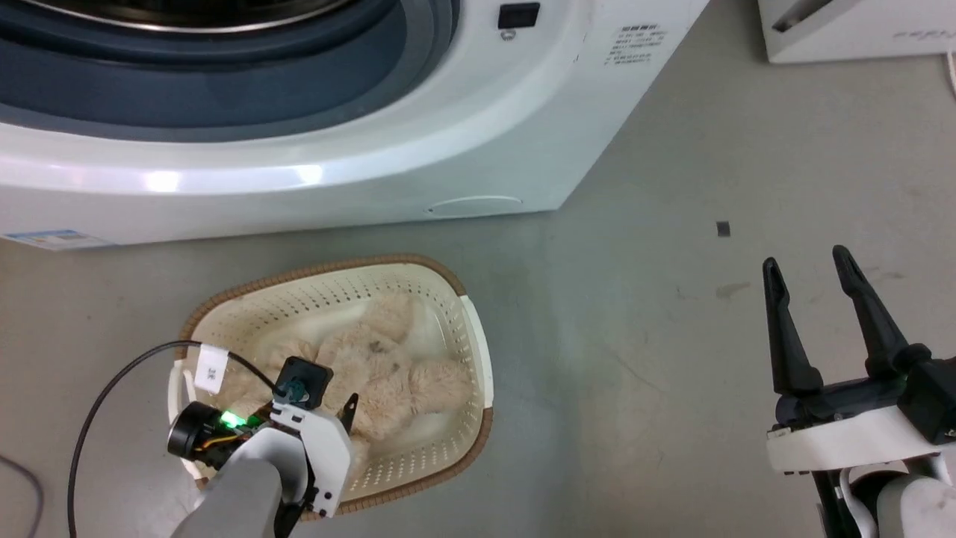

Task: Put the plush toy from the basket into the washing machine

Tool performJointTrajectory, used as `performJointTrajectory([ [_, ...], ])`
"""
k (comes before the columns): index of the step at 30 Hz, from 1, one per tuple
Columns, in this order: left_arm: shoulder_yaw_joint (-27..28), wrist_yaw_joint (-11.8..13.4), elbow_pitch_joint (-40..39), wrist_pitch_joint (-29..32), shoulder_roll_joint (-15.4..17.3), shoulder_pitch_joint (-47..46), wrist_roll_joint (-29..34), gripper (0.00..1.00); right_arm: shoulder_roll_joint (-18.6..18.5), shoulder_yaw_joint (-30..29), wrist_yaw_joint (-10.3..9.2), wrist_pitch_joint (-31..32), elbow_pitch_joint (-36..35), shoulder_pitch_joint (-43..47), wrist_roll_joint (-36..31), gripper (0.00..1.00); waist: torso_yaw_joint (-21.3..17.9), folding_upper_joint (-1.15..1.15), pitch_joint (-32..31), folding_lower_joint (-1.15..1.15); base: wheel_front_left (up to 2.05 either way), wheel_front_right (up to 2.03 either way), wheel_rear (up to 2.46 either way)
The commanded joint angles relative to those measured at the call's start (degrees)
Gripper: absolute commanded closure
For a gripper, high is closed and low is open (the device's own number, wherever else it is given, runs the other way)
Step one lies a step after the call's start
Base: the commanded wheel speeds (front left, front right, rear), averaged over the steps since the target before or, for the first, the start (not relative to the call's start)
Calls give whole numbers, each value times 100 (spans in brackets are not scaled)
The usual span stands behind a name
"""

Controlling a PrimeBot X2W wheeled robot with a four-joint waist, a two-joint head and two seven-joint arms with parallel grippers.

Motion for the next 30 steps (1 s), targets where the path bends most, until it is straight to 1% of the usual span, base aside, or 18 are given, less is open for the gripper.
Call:
performJointTrajectory([
  [1,-117,-32,167,10,75,-193,-44,0,-2,-24,-4,-67,-45,-99,-38,0,-37,0,136,-1,0,0,0],
  [13,-811,-107,902,85,443,-925,16,0,-2,-11,-4,-210,-126,-264,8,0,-169,0,773,-1,0,0,0],
  [20,-1270,-150,1324,84,570,-1316,107,0,-2,-33,-5,-294,-164,-367,48,0,-237,0,1156,-1,0,0,0],
  [29,-1614,-202,1866,156,686,-1723,-18,0,-2,-56,-5,-401,-224,-497,97,0,-309,0,1609,-1,0,0,0],
  [30,-1652,-208,1926,184,696,-1759,-44,40,-2,-63,-5,-413,-227,-511,99,0,-313,0,1650,-1,0,0,0],
])
